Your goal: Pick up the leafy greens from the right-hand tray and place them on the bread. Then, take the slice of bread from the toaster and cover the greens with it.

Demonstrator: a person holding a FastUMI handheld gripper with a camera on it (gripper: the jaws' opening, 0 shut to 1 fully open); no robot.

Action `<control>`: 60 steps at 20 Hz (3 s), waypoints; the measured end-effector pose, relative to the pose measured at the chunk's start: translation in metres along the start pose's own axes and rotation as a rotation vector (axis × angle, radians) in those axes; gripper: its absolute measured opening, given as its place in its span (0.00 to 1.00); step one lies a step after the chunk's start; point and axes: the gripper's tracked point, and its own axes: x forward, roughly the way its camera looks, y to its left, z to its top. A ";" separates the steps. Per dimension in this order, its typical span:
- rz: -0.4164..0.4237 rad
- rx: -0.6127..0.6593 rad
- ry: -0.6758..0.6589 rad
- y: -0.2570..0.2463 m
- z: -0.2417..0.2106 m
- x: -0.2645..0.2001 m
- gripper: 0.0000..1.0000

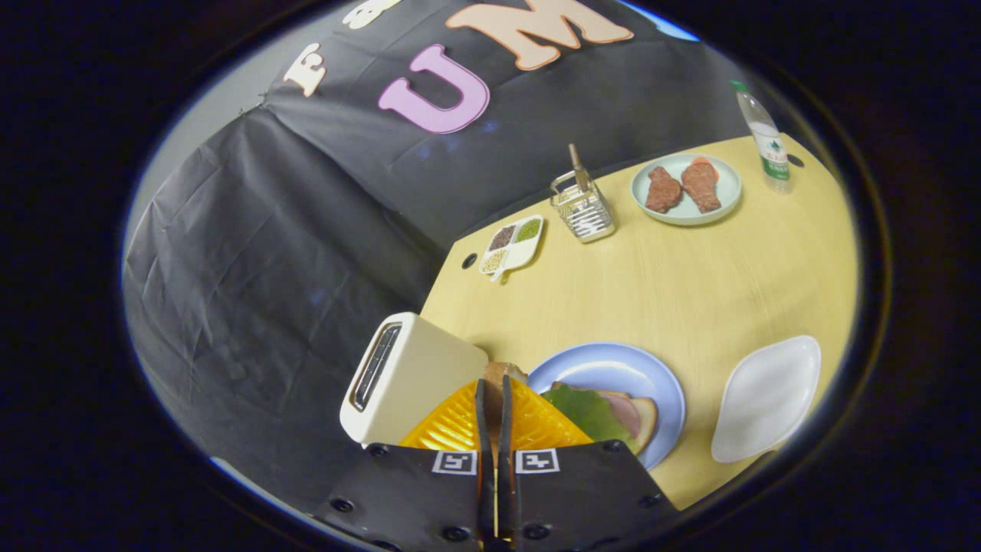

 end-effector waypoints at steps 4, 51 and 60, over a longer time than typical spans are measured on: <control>-0.014 0.057 0.019 -0.028 -0.008 0.002 0.04; -0.475 -0.510 -0.889 0.020 0.084 -0.338 1.00; -0.527 -0.562 -0.926 0.027 0.073 -0.365 1.00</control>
